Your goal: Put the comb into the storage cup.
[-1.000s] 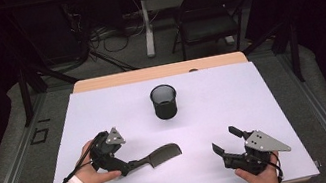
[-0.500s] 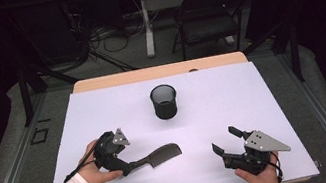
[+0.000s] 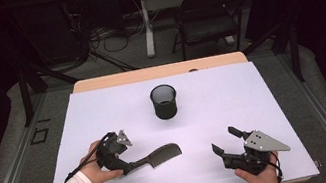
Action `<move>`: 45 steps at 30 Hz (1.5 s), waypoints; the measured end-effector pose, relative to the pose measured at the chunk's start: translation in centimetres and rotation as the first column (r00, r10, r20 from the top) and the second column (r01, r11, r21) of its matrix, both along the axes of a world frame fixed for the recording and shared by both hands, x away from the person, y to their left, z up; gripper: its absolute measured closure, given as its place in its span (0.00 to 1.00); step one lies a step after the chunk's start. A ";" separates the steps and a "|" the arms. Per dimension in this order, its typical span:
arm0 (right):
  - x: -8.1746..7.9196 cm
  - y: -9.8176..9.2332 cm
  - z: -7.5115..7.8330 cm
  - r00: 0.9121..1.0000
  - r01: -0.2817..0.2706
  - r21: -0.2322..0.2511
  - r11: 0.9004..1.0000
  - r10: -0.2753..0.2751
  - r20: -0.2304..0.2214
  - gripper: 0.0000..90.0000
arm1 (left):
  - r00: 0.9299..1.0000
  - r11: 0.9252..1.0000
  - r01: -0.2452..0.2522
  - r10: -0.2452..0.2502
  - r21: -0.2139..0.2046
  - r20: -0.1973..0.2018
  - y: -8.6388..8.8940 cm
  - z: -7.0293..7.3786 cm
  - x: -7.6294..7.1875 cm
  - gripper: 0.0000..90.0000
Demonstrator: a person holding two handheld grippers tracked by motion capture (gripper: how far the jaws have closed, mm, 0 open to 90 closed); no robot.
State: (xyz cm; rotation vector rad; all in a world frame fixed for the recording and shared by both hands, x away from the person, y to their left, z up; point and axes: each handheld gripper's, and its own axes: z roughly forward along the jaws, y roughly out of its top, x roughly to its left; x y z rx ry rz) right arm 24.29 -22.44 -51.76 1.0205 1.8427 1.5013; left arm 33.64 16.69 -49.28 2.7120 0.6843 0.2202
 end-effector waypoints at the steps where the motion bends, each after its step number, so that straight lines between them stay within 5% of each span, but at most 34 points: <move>1: 0.0 0.0 0.0 1.000 0.000 0.001 1.000 0.000 -0.001 0.23 | 1.000 1.000 -0.001 0.001 0.003 -0.002 0.0 -0.1 0.0 0.32; 4: 0.0 0.0 0.0 1.000 -0.001 0.000 1.000 0.001 0.000 0.23 | 0.999 1.000 0.022 -0.022 -0.011 -0.033 -0.1 -0.2 0.1 0.43; 45: 0.0 0.1 -0.1 1.000 -0.003 0.003 1.000 0.003 -0.003 0.23 | 0.991 0.989 0.104 -0.094 0.105 -0.092 -1.9 -2.4 0.6 0.62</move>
